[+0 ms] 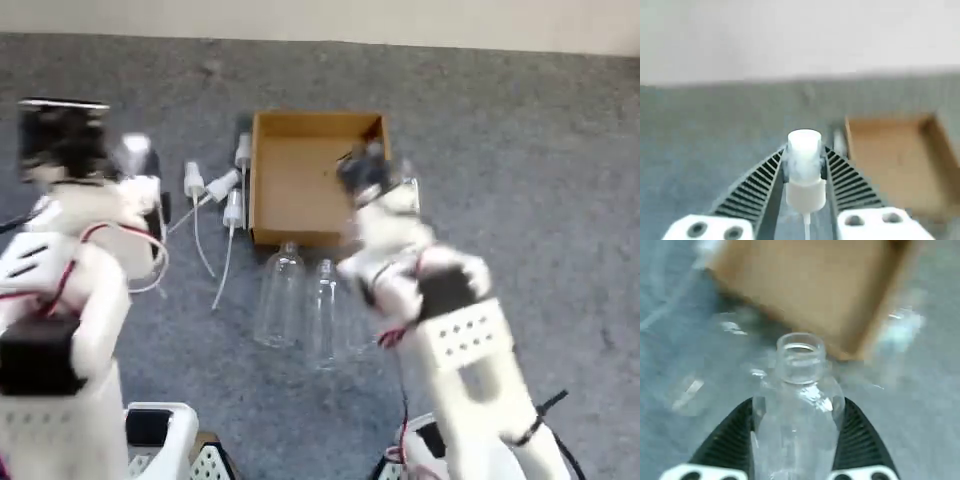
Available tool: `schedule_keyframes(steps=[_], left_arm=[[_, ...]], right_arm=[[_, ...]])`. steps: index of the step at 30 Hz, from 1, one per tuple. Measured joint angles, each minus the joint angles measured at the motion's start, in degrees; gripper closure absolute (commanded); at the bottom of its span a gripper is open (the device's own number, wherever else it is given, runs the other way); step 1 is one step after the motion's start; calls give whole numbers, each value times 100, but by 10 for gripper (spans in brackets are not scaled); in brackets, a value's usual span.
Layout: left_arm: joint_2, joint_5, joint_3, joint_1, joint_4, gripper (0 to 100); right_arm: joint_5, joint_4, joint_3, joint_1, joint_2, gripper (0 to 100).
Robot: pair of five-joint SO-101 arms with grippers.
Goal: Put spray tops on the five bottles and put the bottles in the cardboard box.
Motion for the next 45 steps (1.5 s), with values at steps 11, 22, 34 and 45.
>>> schedule_keyframes(steps=[11,22,34,45], left_arm=[[-149,1547,-782,932,-141,996],[-141,1582,-492,1477,-976,996],[1486,132,1099,-185,-1556,992],[4923,-475,-765,-1934,-1231,856]], right_arm=[[-167,-1908,1503,-1530,-1090,994],[-167,-2400,2637,-1662,-2127,994],[-167,-1090,2558,-686,-2400,994],[-44,-782,2286,721,-2400,994]])
